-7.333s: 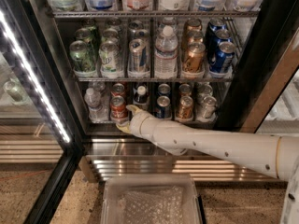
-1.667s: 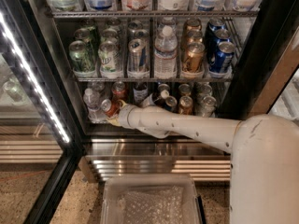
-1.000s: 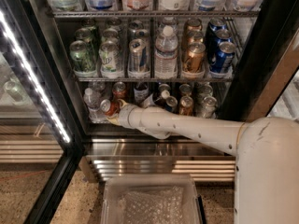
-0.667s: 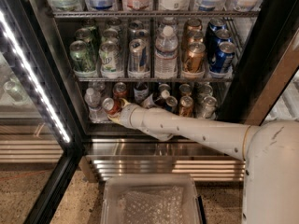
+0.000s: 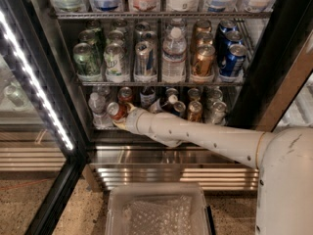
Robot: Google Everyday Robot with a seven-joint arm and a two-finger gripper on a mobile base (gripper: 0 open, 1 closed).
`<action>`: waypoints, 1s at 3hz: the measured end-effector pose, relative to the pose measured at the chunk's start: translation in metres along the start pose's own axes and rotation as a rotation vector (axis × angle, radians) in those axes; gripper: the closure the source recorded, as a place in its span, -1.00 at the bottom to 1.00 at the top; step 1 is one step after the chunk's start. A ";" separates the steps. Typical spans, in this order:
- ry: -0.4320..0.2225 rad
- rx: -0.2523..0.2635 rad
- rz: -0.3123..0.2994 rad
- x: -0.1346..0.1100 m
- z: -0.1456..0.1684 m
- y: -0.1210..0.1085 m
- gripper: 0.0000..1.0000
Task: Pick coke can from bottom shelf of fridge
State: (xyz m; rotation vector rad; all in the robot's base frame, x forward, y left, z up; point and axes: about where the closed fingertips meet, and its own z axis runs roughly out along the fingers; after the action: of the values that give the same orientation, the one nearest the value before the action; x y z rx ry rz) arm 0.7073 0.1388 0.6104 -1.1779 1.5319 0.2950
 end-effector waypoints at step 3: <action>-0.151 -0.005 -0.050 -0.069 -0.139 0.090 1.00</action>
Offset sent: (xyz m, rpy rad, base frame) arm -0.1877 -0.0896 0.1160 0.0983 -0.1417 -0.0007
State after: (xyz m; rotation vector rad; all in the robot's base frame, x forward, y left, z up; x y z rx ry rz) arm 0.5444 0.1153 0.6810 -1.1701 1.3694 0.3466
